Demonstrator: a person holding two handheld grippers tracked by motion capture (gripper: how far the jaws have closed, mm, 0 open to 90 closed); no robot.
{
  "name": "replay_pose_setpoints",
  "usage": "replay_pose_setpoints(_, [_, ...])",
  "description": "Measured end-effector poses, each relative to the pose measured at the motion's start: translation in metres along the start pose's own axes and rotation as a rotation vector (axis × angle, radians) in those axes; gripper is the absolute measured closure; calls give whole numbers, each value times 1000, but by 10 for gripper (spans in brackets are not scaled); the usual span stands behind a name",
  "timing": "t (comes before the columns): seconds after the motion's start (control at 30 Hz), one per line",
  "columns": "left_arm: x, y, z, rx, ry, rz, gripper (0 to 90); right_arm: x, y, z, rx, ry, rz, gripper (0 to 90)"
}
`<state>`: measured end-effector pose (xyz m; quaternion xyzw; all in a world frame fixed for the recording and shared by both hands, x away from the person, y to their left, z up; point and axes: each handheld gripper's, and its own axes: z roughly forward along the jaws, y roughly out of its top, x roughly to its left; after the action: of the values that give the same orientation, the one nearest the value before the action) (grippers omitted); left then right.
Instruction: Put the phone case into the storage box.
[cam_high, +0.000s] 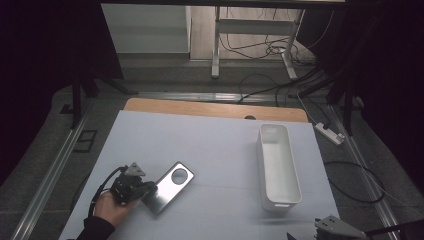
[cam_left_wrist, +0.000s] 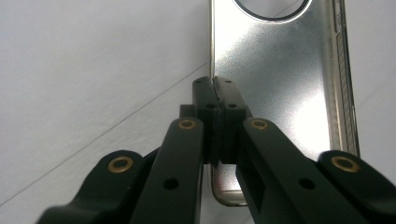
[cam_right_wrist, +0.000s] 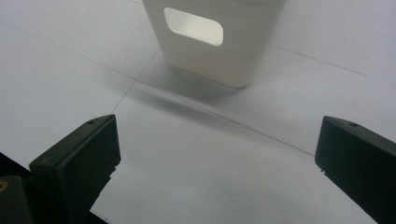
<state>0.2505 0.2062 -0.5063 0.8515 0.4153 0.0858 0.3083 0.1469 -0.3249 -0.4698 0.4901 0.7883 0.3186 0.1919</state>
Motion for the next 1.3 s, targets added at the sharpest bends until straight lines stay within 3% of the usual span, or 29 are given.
replay_pose_setpoints(0.23, [-15,0,-23,-137,20,27,893,-1,0,-1,-10,11,8,0])
replay_pose_setpoints(0.53, [-30,-4,-41,-242,13,25,893,0,5,-5,-73,46,3,0])
replay_pose_setpoints(0.67, [-35,-5,-45,-273,11,26,893,0,8,-7,-94,59,4,0])
replay_pose_setpoints(0.87, [-43,-6,-50,-299,-10,28,893,0,21,-10,-156,124,0,0])
replay_pose_setpoints(1.3, [-56,2,-53,-333,-29,47,893,5,47,-5,-197,215,-17,0])
